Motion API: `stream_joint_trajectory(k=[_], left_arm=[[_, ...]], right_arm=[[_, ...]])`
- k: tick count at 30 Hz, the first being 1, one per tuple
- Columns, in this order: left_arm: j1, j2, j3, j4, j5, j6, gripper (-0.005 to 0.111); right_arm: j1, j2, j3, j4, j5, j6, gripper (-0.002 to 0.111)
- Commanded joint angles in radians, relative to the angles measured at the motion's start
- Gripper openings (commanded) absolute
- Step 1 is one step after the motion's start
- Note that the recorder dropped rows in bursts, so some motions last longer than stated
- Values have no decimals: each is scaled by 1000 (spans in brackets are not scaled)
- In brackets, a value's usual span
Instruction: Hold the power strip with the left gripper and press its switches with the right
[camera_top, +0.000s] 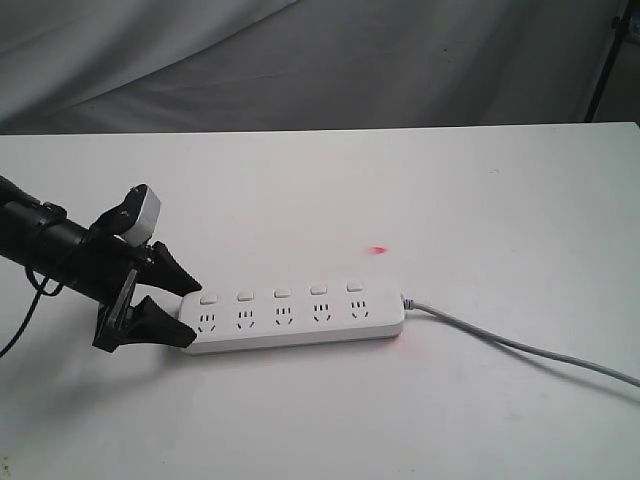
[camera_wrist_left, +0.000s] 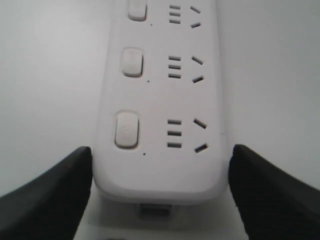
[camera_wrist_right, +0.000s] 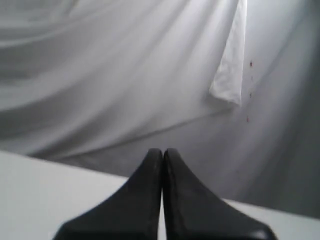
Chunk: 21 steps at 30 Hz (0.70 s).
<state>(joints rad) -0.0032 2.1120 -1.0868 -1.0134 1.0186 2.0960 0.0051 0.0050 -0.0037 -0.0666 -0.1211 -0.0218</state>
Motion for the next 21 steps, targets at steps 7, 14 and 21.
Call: stream_joint_trajectory(k=[7, 14, 21], left_arm=[[-8, 27, 12, 73, -55, -3, 48], [-8, 27, 12, 73, -55, -3, 48], [-8, 27, 12, 73, -55, -3, 48]], right_arm=[[-5, -5, 4, -9, -444, -1, 0], [-5, -5, 4, -9, -448, -1, 0], [-5, -5, 4, -9, -450, 15, 0]])
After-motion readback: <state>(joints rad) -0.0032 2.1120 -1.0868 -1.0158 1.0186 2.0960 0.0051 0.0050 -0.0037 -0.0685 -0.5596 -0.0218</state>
